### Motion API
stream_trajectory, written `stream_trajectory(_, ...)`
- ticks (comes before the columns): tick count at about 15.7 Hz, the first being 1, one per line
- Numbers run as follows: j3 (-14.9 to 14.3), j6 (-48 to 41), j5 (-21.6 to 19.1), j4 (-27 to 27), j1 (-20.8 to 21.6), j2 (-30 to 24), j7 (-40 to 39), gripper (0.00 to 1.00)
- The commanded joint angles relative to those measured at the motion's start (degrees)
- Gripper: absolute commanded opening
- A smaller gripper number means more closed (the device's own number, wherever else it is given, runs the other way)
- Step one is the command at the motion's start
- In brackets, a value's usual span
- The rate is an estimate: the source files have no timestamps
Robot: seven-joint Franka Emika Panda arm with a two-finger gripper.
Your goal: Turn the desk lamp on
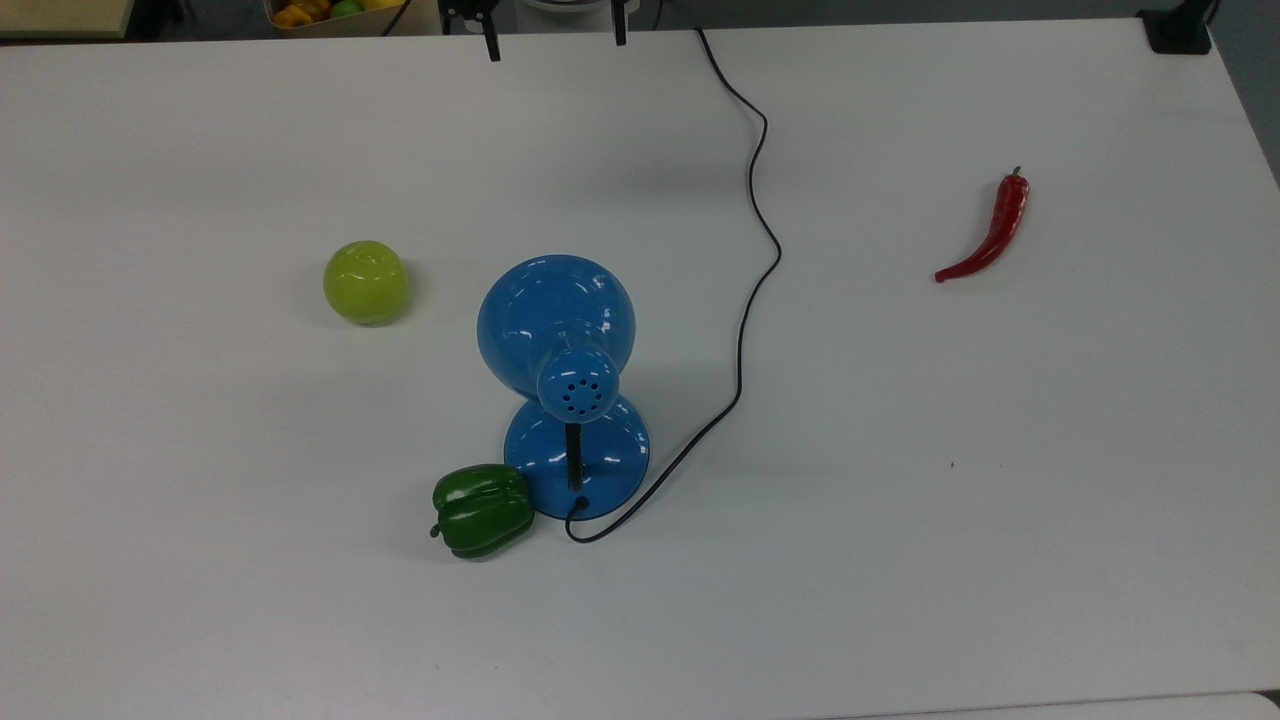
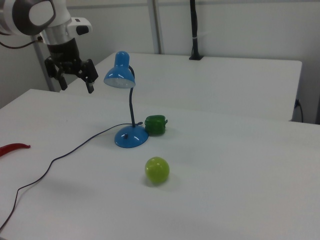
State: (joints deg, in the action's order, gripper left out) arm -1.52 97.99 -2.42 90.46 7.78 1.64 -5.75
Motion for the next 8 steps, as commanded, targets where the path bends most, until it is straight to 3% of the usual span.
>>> stream_trajectory(1,-0.1,1.1,-1.1,1.0,0.2,-0.5,-1.5,1.0)
stream_trajectory(8,-0.1,1.4,-0.8,1.7,0.2,-0.7,-1.6,1.0)
